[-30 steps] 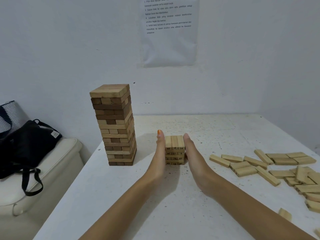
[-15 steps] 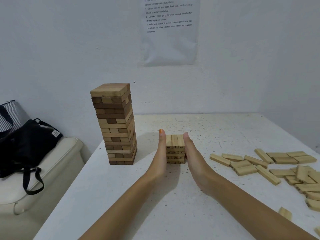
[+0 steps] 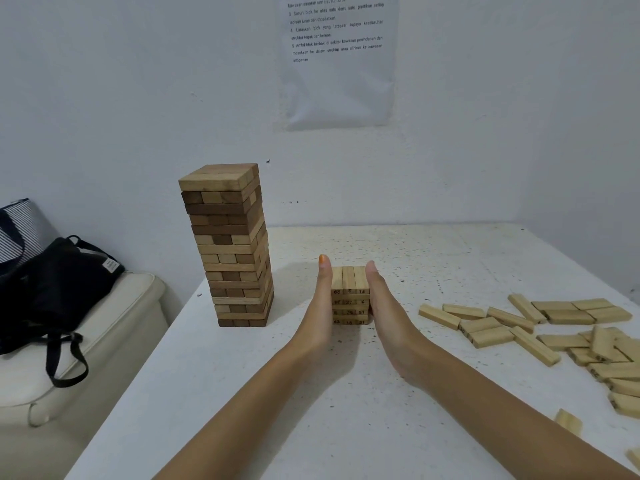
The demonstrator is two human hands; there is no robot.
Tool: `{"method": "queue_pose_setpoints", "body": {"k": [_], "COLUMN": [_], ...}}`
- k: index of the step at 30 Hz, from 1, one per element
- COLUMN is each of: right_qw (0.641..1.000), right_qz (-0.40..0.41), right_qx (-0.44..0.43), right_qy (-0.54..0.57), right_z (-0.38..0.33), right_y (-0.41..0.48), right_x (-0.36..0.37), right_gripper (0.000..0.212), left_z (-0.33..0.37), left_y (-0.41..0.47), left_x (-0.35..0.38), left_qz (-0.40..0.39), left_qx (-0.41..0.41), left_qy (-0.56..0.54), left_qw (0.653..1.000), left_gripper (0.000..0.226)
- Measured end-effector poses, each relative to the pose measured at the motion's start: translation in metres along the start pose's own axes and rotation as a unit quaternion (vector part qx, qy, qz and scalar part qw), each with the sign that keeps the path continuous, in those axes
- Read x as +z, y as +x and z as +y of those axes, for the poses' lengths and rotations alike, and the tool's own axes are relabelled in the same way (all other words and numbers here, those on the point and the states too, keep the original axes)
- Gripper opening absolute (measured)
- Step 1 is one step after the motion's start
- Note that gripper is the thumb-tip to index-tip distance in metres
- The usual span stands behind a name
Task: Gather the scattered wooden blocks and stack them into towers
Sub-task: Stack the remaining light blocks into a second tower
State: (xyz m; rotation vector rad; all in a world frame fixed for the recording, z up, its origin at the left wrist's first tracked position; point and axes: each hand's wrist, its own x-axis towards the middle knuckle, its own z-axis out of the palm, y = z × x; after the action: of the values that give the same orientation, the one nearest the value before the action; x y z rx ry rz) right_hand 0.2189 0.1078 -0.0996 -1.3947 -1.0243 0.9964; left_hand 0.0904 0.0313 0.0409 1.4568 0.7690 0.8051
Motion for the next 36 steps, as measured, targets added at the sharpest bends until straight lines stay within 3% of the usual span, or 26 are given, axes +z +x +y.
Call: {"method": "queue_pose_setpoints", "body": {"k": [2,4,6,10,14,17,21,27,30,36], "right_qw": [0.999,0.999,0.999,0.998,0.994,0.984,0.978,0.944,0.94,0.92], "right_qz": [-0.031,-0.033,-0.027,0.044,0.098,0.147,0.174,0.181,0.184,0.161], "right_qx": [0.009,-0.006,0.016,-0.011,-0.045,-0.085,-0.107,-0.082,-0.062,-0.081], "right_qy": [-0.008,-0.035,0.028,0.048,0.036,0.045,-0.026,-0.264,-0.281,-0.347], "right_z": [-0.063,-0.083,-0.097,-0.11,-0.13,-0.139,-0.14,-0.109,-0.088,-0.065], "right_y": [-0.049,-0.065,-0.069,-0.063,-0.073,-0.088,-0.111,-0.143,-0.149,-0.146], "right_x": [0.014,0.008,0.004,-0.019,-0.034,-0.054,-0.092,-0.149,-0.167,-0.173], "right_gripper": [0.055,0.036,0.044,0.056,0.05,0.036,0.031,0.026,0.02,0.013], "left_z": [-0.006,-0.009,-0.009,-0.013,-0.014,-0.012,-0.007,-0.019,-0.036,-0.05], "left_y": [0.008,0.008,0.01,0.018,0.019,0.015,0.013,0.034,0.048,0.066], "left_x": [-0.007,-0.014,-0.017,-0.025,-0.021,-0.012,0.011,0.049,0.068,0.095], "left_qz": [0.01,0.011,0.012,0.095,0.132,0.137,0.089,-0.051,-0.111,-0.118], "left_qx": [-0.026,-0.037,-0.046,-0.054,0.054,0.147,0.182,0.163,0.146,0.169], "left_qy": [-0.01,-0.014,0.006,0.014,0.042,0.067,0.106,0.211,0.277,0.405], "left_qw": [1.0,0.999,0.999,0.994,0.989,0.977,0.974,0.963,0.943,0.891], "left_gripper": [0.058,0.059,0.064,0.063,0.056,0.029,0.022,0.018,0.013,0.011]}}
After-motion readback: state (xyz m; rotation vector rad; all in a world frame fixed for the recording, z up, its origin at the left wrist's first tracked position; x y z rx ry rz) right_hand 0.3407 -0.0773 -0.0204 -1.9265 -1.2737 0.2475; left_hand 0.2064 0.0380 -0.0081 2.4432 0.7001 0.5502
